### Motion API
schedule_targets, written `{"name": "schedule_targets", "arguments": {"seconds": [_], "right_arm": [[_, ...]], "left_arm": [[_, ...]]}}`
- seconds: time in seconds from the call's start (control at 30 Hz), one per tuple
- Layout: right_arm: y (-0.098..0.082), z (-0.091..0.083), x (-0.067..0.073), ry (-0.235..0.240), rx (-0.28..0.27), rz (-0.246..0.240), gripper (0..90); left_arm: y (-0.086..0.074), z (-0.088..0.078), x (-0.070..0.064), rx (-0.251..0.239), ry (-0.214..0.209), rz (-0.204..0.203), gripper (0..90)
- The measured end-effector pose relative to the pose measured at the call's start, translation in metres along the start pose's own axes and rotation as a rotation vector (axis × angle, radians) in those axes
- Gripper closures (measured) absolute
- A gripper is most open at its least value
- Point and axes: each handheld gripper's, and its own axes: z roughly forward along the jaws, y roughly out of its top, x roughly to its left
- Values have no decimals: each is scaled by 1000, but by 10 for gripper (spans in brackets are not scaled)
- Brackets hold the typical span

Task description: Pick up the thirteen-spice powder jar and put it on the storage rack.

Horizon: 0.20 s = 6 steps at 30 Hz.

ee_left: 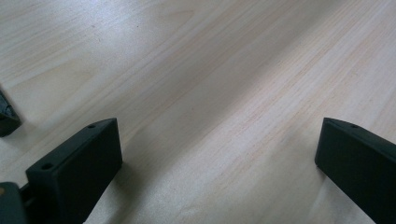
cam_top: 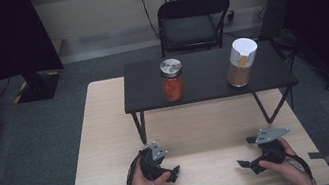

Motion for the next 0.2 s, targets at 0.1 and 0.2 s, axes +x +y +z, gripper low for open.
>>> {"name": "schedule_targets", "arguments": {"seconds": [0.1, 0.2], "right_arm": [[3, 1, 1, -6, 17, -7, 18], [7, 3, 1, -5, 44, -10, 32]], "left_arm": [[0, 0, 0, 0, 0, 0, 0], [0, 0, 0, 0, 0, 0, 0]]}}
